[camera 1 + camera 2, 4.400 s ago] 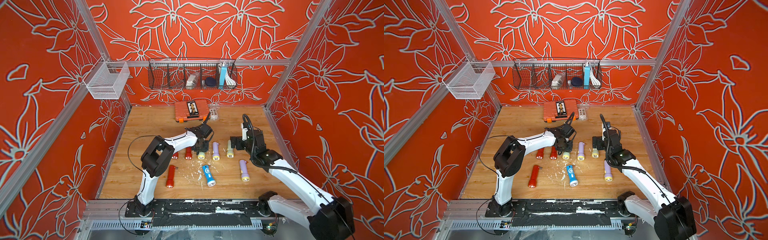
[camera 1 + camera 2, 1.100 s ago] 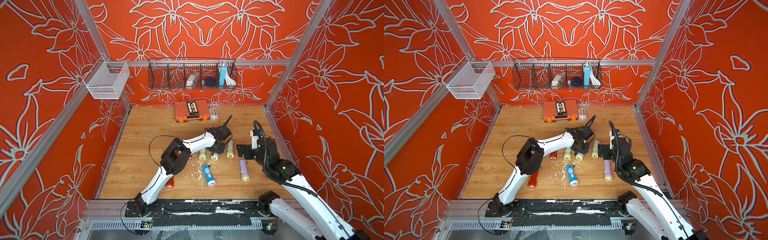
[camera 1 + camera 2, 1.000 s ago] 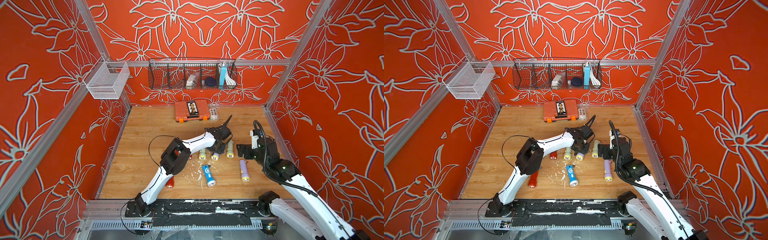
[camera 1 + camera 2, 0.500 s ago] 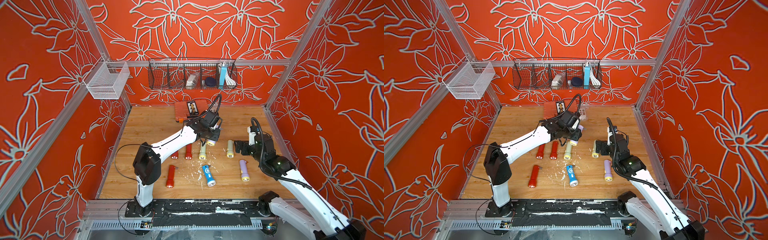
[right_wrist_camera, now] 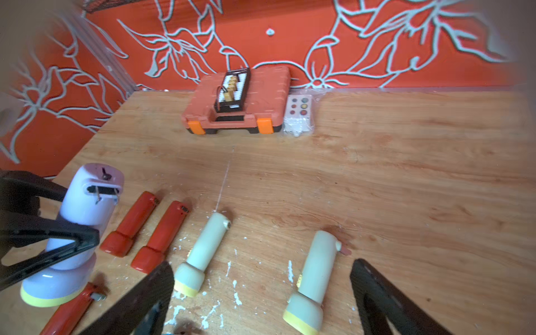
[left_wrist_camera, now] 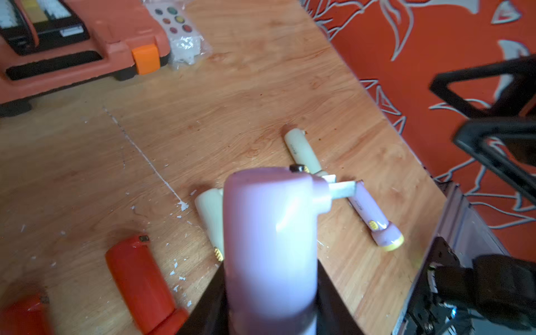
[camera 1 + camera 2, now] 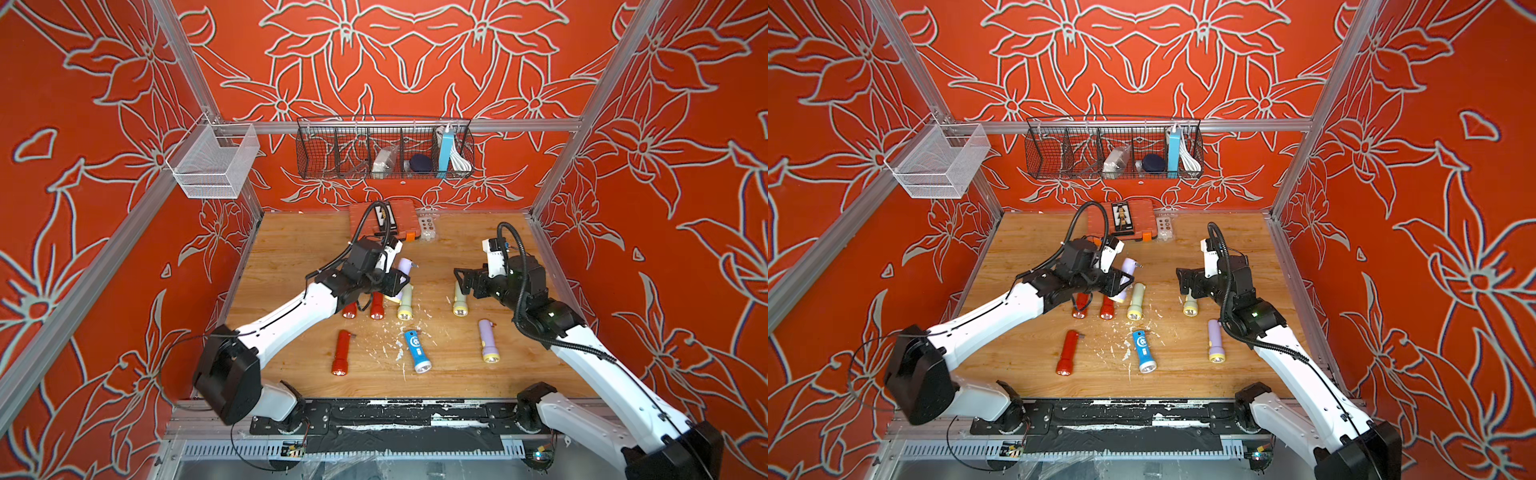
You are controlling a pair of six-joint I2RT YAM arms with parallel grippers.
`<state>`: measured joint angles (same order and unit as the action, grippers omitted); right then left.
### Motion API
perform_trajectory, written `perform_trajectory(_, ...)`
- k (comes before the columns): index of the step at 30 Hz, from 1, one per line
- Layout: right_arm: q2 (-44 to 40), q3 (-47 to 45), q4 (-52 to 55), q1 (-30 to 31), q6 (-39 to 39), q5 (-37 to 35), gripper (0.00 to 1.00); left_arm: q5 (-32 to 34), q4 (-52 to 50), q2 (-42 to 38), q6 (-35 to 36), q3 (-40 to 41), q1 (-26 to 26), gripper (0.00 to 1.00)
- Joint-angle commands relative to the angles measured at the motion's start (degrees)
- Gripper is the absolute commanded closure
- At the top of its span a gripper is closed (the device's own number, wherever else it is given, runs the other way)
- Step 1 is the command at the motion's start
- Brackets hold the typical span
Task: Close the plug at the bottom of the flashlight
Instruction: Pick up the flashlight from the center of the board.
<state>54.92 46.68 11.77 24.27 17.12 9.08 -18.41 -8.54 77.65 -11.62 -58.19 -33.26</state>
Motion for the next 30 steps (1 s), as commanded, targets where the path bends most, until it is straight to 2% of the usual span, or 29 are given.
perform_trajectory(1, 1.5, 3.2, -4.3, -0.4, -3.0, 14.4, 0.02, -9.0, 12.5, -6.3, 4.3, 5.6, 1.2, 1.0)
perform_trajectory(8, 6.4, 5.7, -10.7, -0.3, -1.8, 37.8, 0.02, -17.3, 18.2, -18.5, 11.8, 15.8, 3.9, 1.0)
perform_trajectory(11, 8.5, 6.1, -15.4, 0.0, -0.6, 44.1, 0.02, -22.3, 22.1, -23.6, 14.6, 20.0, 5.3, 1.0)
perform_trajectory(16, 11.7, 7.5, -20.7, 1.2, 0.7, 53.4, 0.02, -32.4, 23.0, -25.3, 15.3, 21.4, 8.2, 1.0)
perform_trajectory(22, 15.3, 12.5, -14.0, 6.3, -6.5, 61.2, 0.06, -40.6, 24.9, -24.8, 15.3, 22.0, 8.3, 1.0)
perform_trajectory(30, 19.3, 17.2, -10.4, 8.2, -10.3, 68.1, 0.16, -46.9, 22.9, -24.3, 16.4, 20.7, 8.3, 1.0)
